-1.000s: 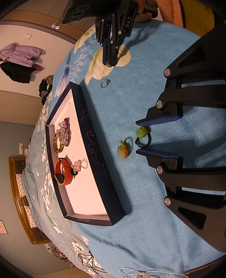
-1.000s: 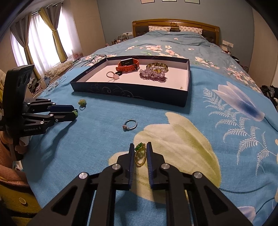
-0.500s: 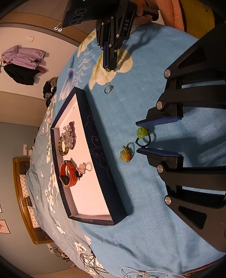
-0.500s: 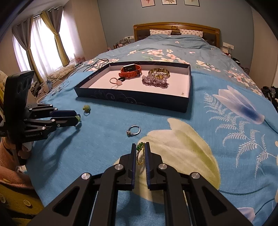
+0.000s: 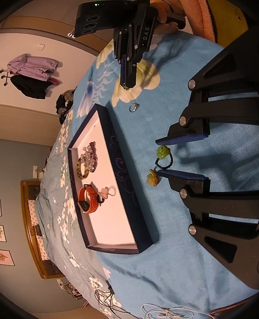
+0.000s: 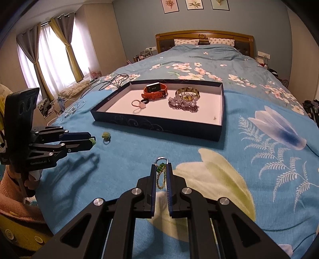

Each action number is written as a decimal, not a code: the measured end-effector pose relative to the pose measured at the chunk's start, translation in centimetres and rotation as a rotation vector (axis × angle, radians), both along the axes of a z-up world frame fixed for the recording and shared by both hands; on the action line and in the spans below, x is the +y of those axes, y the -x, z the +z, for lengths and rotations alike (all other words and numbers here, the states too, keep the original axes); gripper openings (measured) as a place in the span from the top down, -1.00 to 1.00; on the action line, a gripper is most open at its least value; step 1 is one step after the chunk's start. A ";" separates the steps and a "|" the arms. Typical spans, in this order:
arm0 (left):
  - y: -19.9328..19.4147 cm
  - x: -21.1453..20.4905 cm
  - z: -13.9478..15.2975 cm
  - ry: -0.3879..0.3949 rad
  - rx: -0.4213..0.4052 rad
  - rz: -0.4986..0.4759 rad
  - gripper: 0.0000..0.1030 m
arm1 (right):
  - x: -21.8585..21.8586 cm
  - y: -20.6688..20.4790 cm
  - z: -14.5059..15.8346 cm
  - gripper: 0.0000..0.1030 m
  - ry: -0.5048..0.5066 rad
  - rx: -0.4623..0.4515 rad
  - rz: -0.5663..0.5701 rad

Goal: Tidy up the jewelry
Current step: 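Carry the gold ring with the right tool while the left tool carries the black hair tie to the box, then lower the gold ring into the box and open the right tool while the left tool releases the hair tie, then move the right tool to the silver ring while the left tool moves to the green-stone ring, then grasp the silver ring with the right tool while the left tool grasps the green-stone ring, then carry the silver ring with the right tool while the left tool carries the green-stone ring to the box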

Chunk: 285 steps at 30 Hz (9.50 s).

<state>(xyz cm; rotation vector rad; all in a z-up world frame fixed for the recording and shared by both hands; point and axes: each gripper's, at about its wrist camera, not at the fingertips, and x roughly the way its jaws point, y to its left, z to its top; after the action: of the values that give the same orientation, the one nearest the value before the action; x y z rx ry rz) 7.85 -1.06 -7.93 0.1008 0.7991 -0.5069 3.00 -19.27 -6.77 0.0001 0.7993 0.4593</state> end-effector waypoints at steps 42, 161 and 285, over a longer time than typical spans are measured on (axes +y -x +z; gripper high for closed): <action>-2.4 -0.1 3.5 0.048 -0.106 0.026 0.51 | 1.1 -4.1 3.6 0.85 -0.035 -0.119 0.010; -7.4 1.8 3.3 0.033 -0.128 0.130 0.18 | 1.8 -11.1 1.9 0.68 -0.006 -0.025 -0.010; -1.9 -0.1 0.8 0.057 -0.002 0.066 0.67 | 2.2 -2.4 1.2 0.88 0.026 -0.058 -0.007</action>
<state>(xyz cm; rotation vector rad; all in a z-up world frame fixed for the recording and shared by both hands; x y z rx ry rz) 9.75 -1.20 -7.10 0.0225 0.7834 -0.4669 5.41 -17.08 -5.59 -0.0340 0.7482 0.4403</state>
